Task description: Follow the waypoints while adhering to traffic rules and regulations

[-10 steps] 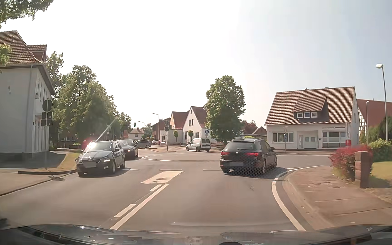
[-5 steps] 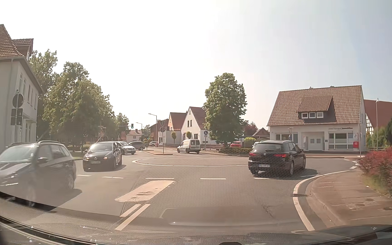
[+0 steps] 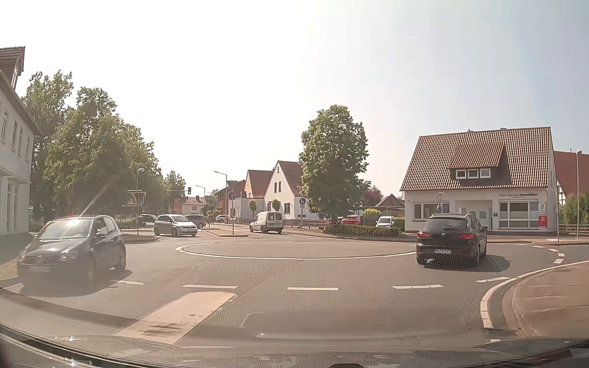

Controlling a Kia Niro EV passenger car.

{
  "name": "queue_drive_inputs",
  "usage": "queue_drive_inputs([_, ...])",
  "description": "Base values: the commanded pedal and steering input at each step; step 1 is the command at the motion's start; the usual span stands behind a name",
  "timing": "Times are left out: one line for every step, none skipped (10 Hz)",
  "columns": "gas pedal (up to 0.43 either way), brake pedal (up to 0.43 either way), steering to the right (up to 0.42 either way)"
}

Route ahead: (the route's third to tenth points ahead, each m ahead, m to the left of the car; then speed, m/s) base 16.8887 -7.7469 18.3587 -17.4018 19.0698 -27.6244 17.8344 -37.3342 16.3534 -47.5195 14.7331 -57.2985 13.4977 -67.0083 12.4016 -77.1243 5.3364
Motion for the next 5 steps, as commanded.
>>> queue_drive_inputs([0.311, 0.000, 0.092])
queue_drive_inputs([0.311, 0.000, 0.110])
queue_drive_inputs([0.268, 0.000, 0.133])
queue_drive_inputs([0.209, 0.000, 0.157])
queue_drive_inputs([0.209, 0.000, 0.176])
